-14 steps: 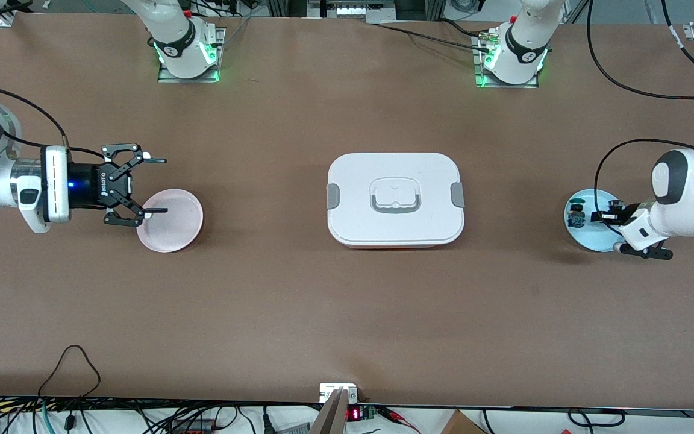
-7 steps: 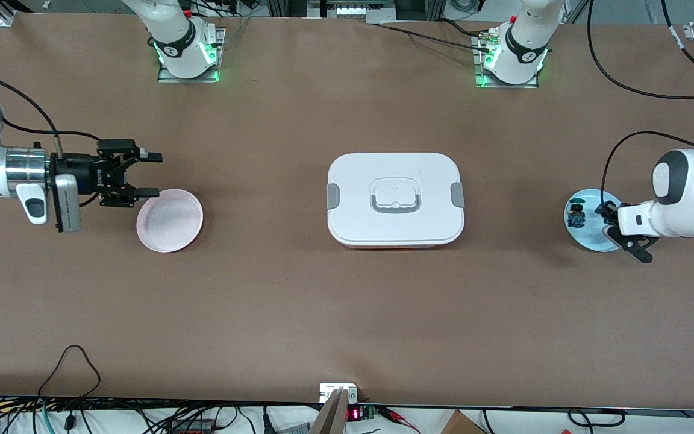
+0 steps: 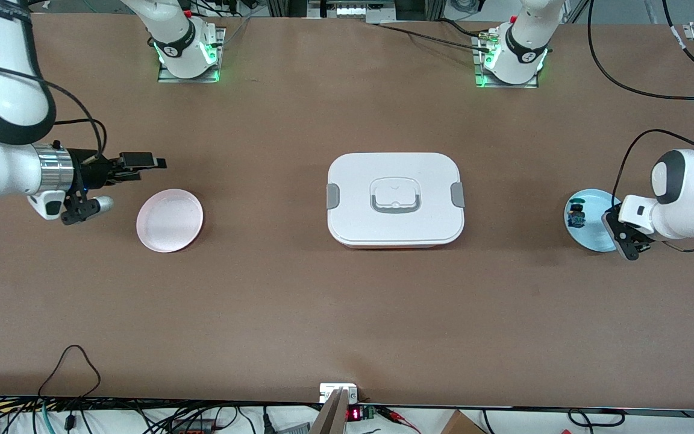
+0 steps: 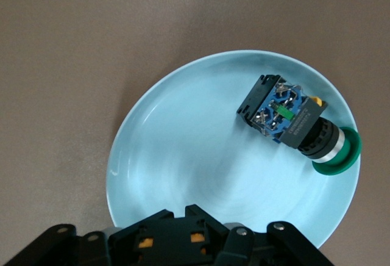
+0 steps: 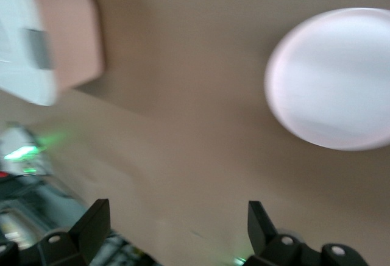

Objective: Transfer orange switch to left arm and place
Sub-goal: 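Open the left gripper while the right gripper retracts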

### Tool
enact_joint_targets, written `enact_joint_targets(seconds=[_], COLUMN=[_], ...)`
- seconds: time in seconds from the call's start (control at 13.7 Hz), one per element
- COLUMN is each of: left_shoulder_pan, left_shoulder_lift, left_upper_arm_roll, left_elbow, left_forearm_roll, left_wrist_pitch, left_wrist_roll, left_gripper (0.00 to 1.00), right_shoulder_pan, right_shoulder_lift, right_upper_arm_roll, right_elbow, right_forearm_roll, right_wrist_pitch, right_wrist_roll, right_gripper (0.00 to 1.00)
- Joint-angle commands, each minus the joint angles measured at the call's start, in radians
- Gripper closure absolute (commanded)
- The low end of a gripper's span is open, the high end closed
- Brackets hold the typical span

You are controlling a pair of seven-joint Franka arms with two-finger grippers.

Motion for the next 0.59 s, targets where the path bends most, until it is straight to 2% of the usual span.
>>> enact_joint_targets(seconds=[0.0,0.07,0.15,0.22,0.29,0.51], left_shoulder_pan=[0.022,0.025,0.033,0.035,0.039,0.045], left_shoulder_lift=[0.027,0.027,0.024,0.023,0.023,0.006], left_upper_arm_roll=[-0.009,-0.011,-0.011,-0.011,-0.012,-0.023], left_elbow=[-0.009,-0.023,-0.024,-0.024,-0.027,-0.032], left_forearm_roll=[0.027,0.027,0.027,0.027,0.027,0.027], left_wrist_pitch=[0.035,0.040,0.040,0.040,0.041,0.042], left_wrist_roll=[0.065,0.085,0.088,0.089,0.115,0.197], left_gripper=[0.85,0.84,0.78,0.56,0.01,0.00], right_shoulder_pan=[0.000,-0.001,-0.003,-0.010,-0.021,-0.021], right_shoulder_lift=[-0.033,-0.044,-0.047,-0.045,-0.042,-0.051], right_upper_arm_roll=[0.010,0.017,0.015,0.007,0.000,0.000], right_elbow=[0.068,0.091,0.110,0.134,0.145,0.156], right_forearm_roll=[-0.215,-0.265,-0.288,-0.294,-0.304,-0.328], right_wrist_pitch=[-0.016,-0.011,-0.004,0.013,0.047,0.033], right_wrist_roll=[0.026,0.021,0.021,0.025,0.033,0.164], right_gripper=[0.00,0.00,0.00,0.00,0.00,0.00])
